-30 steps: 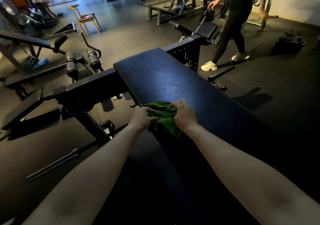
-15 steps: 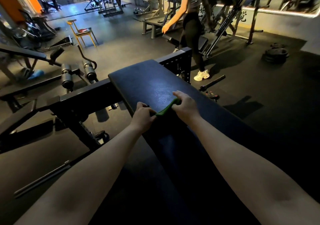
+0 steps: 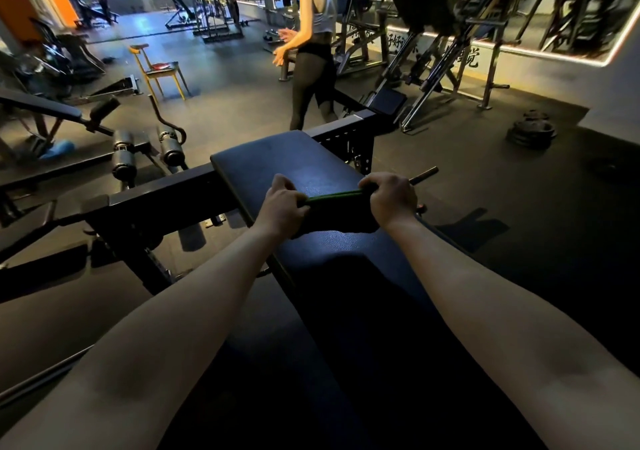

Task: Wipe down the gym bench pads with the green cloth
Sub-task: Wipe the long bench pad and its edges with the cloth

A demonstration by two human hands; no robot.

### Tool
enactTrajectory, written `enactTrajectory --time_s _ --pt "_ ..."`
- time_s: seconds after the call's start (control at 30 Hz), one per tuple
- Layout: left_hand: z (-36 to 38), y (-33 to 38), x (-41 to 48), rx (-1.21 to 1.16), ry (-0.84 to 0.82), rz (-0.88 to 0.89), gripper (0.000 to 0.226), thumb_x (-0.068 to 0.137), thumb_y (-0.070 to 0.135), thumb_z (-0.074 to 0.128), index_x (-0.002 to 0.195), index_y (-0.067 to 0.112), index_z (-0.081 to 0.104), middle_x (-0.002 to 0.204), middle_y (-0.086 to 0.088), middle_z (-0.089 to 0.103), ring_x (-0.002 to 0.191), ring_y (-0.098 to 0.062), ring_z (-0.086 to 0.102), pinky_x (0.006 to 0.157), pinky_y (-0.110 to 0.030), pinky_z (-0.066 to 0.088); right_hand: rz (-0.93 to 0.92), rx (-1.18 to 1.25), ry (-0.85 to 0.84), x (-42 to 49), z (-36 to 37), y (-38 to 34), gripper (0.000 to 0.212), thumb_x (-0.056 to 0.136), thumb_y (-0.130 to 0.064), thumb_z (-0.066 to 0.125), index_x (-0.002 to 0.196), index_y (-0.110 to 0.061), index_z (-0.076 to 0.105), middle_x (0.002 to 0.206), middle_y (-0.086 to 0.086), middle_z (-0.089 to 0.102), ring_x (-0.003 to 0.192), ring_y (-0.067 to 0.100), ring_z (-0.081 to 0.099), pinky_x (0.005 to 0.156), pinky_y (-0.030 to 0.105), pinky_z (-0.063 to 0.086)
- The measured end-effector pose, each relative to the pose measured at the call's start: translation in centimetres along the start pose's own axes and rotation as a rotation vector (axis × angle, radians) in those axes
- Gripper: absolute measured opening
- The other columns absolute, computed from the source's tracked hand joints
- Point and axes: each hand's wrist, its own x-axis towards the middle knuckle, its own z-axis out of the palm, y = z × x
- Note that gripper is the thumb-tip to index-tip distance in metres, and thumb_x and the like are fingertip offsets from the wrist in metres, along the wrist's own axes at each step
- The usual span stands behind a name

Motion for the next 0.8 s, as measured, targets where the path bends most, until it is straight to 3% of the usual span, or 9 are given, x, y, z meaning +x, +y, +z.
enactTrajectory --time_s 0.13,0.2,0.27,0.3,0.37,0.43,0.53,0.73,0.8 --pt "-0.5 0.1 1.0 0.077 -0.046 0.002 0.026 0.098 0.025 0.054 0.106 0.014 0.077 0.136 -0.004 0.049 0.130 -0.029 0.033 0.106 -0.033 0.025 -0.034 0.087 -0.038 0.8 -0.2 0.3 0.045 0.084 0.001 0.045 0.109 -0.023 0.073 0.115 0.006 0.071 0.109 0.029 0.063 0.093 0.035 0.050" --pt "-0.7 0.2 1.0 0.102 -0.063 0.001 0.033 0.093 0.031 0.051 0.106 0.014 0.077 0.136 -0.002 0.056 0.132 -0.030 0.038 0.109 -0.036 0.030 -0.047 0.125 -0.098 0.9 -0.1 0.5 0.043 0.084 0.003 0.042 0.108 -0.018 0.071 0.113 0.009 0.069 0.106 0.027 0.062 0.085 0.026 0.045" --pt "-0.8 0.2 0.9 0.036 -0.060 -0.007 0.035 0.087 0.028 0.050 0.095 0.007 0.077 0.110 -0.011 0.070 0.109 -0.033 0.058 0.095 -0.040 0.045 -0.035 0.184 -0.152 0.9 0.1 0.7 0.041 0.084 0.004 0.041 0.106 -0.017 0.069 0.113 0.012 0.065 0.105 0.026 0.059 0.082 0.024 0.039" --pt "-0.8 0.3 0.8 -0.012 -0.051 -0.023 0.027 0.087 0.021 0.053 0.089 0.005 0.074 0.094 -0.014 0.071 0.094 -0.034 0.063 0.085 -0.042 0.049 -0.006 0.221 -0.166 0.9 0.2 0.8 0.040 0.085 0.002 0.041 0.105 -0.019 0.067 0.115 0.013 0.063 0.106 0.026 0.058 0.083 0.024 0.039" --pt "-0.7 0.1 0.7 -0.059 -0.021 -0.043 0.015 0.087 0.009 0.057 0.085 0.006 0.072 0.082 -0.014 0.070 0.081 -0.034 0.064 0.075 -0.042 0.051 0.083 0.289 -0.175 0.9 0.3 0.6 0.034 0.089 -0.004 0.042 0.105 -0.025 0.063 0.121 0.014 0.058 0.110 0.026 0.056 0.086 0.025 0.039" --pt "-0.6 0.0 0.5 -0.082 -0.017 -0.047 0.016 0.087 0.006 0.059 0.091 0.008 0.073 0.086 -0.011 0.071 0.082 -0.030 0.065 0.074 -0.037 0.051 0.114 0.292 -0.222 0.8 0.5 0.5 0.031 0.091 -0.009 0.046 0.115 -0.023 0.061 0.125 0.013 0.051 0.111 0.024 0.053 0.089 0.024 0.040" --pt "-0.5 -0.3 0.4 -0.096 -0.041 -0.059 0.019 0.088 0.005 0.061 0.100 0.010 0.074 0.094 -0.009 0.072 0.089 -0.027 0.065 0.076 -0.028 0.044 0.048 0.159 -0.258 0.6 0.6 0.8 0.043 0.088 -0.007 0.053 0.131 -0.014 0.058 0.123 0.012 0.043 0.115 0.025 0.048 0.102 0.025 0.036" --pt "-1.6 -0.1 0.2 -0.080 -0.126 -0.019 0.031 0.087 0.013 0.072 0.118 0.010 0.067 0.113 -0.010 0.068 0.105 -0.025 0.062 0.088 -0.029 0.045 -0.085 0.031 -0.179 0.2 1.1 0.8 0.047 0.084 0.008 0.048 0.124 -0.011 0.065 0.112 0.010 0.043 0.116 0.031 0.045 0.108 0.031 0.036" --pt "-1.8 0.0 0.2 -0.055 -0.178 0.001 0.040 0.084 0.031 0.076 0.118 0.012 0.068 0.111 -0.008 0.067 0.106 -0.025 0.060 0.087 -0.029 0.045 -0.121 0.014 -0.151 0.1 0.9 0.5 0.047 0.083 0.009 0.049 0.122 -0.010 0.066 0.116 0.013 0.045 0.115 0.032 0.046 0.109 0.033 0.037"
